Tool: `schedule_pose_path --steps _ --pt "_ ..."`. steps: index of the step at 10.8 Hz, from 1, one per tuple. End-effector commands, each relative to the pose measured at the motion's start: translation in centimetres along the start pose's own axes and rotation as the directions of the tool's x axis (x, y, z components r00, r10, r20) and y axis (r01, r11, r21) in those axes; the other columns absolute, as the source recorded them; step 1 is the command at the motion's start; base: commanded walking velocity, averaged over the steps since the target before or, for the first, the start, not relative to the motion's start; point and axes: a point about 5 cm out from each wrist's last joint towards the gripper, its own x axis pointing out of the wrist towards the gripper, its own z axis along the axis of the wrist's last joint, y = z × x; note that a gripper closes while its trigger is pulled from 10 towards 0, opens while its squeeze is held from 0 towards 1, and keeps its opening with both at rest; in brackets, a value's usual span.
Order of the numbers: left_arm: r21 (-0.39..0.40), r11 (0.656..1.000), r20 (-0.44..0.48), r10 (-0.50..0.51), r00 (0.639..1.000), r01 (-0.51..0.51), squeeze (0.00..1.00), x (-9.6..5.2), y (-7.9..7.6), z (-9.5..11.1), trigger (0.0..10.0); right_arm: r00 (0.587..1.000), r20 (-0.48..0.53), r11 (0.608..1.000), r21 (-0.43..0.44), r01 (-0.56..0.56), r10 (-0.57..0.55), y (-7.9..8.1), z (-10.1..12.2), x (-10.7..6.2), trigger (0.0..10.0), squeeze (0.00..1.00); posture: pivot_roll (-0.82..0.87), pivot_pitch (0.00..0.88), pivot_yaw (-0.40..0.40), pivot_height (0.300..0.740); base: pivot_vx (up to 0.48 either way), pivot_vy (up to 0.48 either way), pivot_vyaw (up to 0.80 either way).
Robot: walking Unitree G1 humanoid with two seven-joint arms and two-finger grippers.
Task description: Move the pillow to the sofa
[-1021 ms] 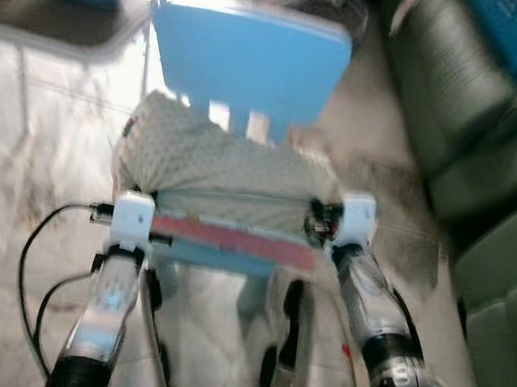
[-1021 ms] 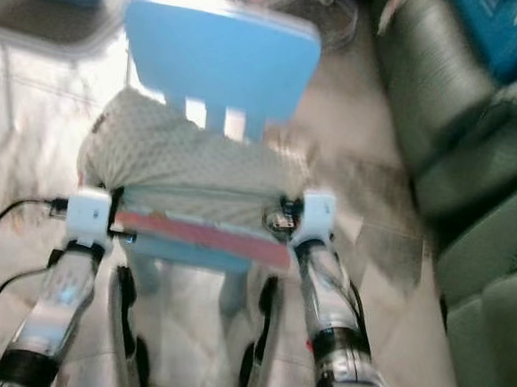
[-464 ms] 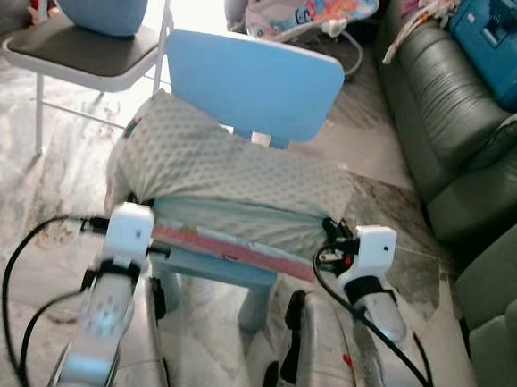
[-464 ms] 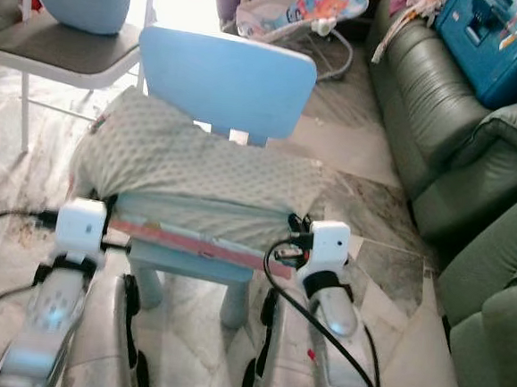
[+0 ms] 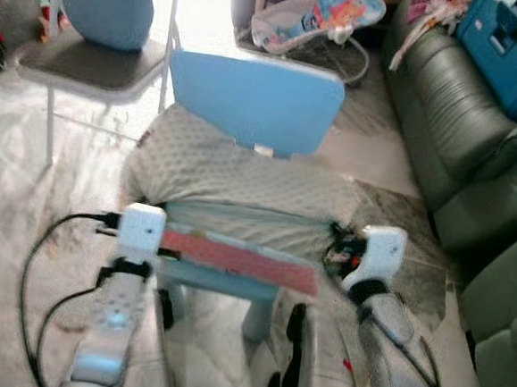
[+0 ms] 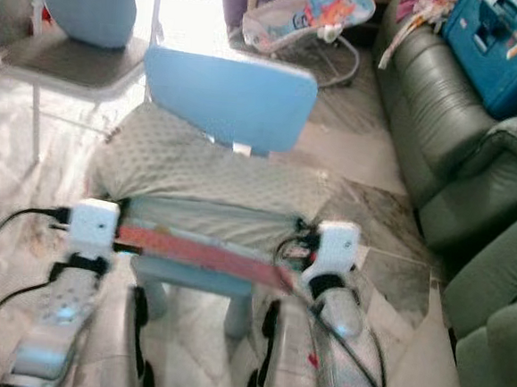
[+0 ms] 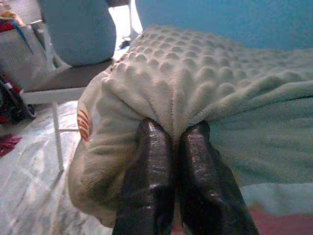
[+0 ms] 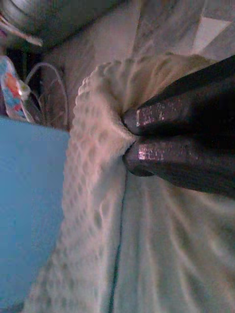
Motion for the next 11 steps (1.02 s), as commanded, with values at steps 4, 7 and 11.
schedule_pose_path --steps 4,7,11 --pt "-0.002 1.000 -0.001 0.015 1.000 -0.015 0.00 0.7 0.6 0.6 10.0 0.996 0.045 0.997 -0.008 0.076 -0.076 -1.7 1.5 0.4 10.0 0.00 0.05 0.000 -0.055 0.677 0.000 0.000 0.00" --pt "-0.017 1.000 -0.026 0.019 0.999 -0.020 0.00 1.0 0.3 0.5 10.0 0.996 0.052 0.997 -0.007 0.077 -0.076 -1.6 1.9 0.7 10.0 0.00 0.04 0.000 -0.062 0.725 0.000 0.000 0.00" --pt "-0.053 0.995 -0.034 -0.089 0.995 0.088 0.00 0.9 -1.1 0.6 10.0 0.995 0.051 0.996 -0.020 0.083 -0.082 -1.9 2.1 0.7 10.0 0.00 0.04 0.000 -0.071 0.740 0.000 0.000 0.00"
